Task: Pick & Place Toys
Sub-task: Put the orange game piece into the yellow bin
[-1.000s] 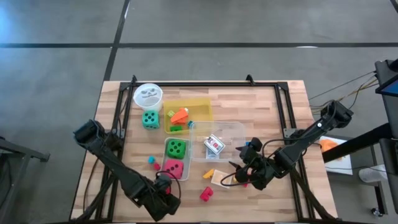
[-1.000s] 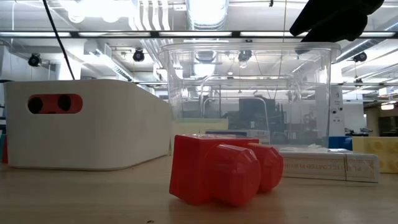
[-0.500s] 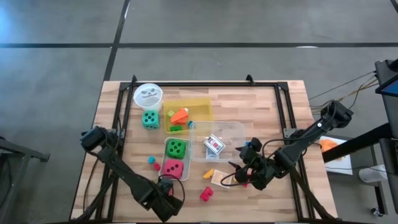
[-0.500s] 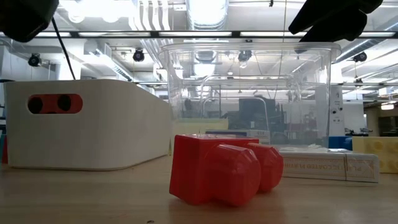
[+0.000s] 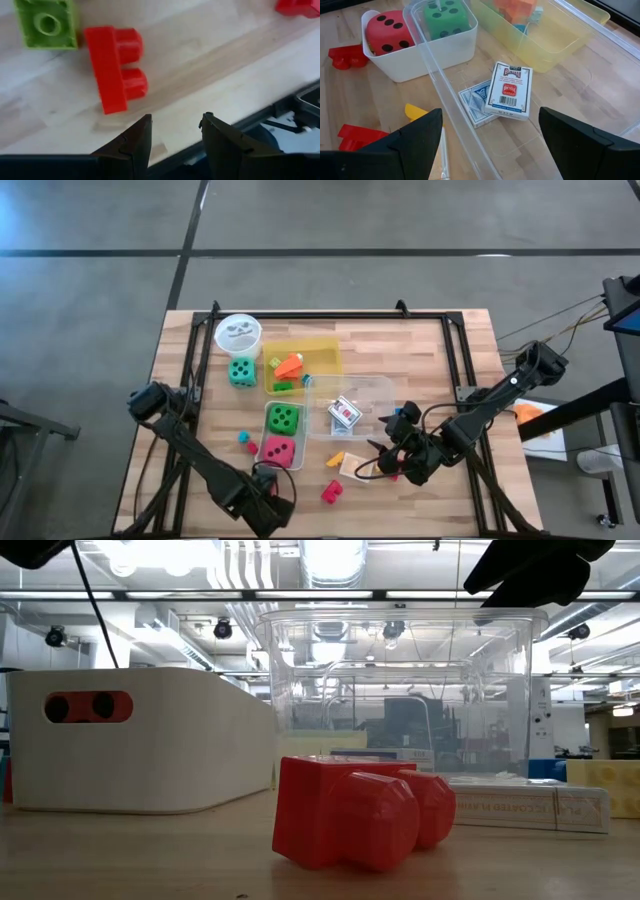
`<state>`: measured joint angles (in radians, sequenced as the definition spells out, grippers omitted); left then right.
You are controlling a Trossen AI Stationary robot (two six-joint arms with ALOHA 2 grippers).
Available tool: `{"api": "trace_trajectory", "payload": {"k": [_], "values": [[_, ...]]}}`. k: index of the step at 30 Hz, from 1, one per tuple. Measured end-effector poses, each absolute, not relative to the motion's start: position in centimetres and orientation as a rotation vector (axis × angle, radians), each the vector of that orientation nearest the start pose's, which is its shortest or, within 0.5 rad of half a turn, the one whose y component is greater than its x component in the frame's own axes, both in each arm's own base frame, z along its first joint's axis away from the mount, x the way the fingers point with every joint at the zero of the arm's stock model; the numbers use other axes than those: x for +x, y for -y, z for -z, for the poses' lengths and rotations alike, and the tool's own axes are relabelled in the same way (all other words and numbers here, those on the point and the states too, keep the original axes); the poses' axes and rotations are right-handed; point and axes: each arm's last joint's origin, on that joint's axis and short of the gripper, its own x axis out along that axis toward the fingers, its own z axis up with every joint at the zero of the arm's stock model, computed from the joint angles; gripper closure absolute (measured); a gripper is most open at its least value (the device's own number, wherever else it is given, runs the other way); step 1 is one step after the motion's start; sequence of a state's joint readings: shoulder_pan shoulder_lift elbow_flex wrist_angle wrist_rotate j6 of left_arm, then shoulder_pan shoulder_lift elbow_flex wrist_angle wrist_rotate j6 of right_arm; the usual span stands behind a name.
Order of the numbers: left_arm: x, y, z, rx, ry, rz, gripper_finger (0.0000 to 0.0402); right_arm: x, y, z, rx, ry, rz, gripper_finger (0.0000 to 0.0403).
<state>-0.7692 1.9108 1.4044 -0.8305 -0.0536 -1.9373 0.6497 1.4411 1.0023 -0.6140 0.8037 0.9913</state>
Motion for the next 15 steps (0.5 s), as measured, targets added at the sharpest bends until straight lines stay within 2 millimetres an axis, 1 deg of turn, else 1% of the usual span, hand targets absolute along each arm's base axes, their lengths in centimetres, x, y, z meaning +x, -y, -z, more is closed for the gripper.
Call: {"api": "trace_trajectory", "payload": {"k": [5,9,12,15], "values": [[26.7,25.5,-19.1,-0.993,-1.212,-0.741,0.0238,23.3,-15.1,-23.9,0.239,-0.614,0.488,0.0078],[26.6,25.2,-19.8,-0.975,-1.190,-0.715,0.0229,23.3,-15.1,-23.9,0.239,-0.614,0.488,0.0078],[26.4,25.0,-20.3,-0.964,-1.174,-0.727,0.0201,23.3,-15.1,-23.9,0.239,-0.614,0.488,0.0078],[26.3,24.9,-20.3,-0.957,-1.178,-0.734,0.0158,23.3,-15.1,-23.9,0.239,-0.614,0.487,0.0078]]}}
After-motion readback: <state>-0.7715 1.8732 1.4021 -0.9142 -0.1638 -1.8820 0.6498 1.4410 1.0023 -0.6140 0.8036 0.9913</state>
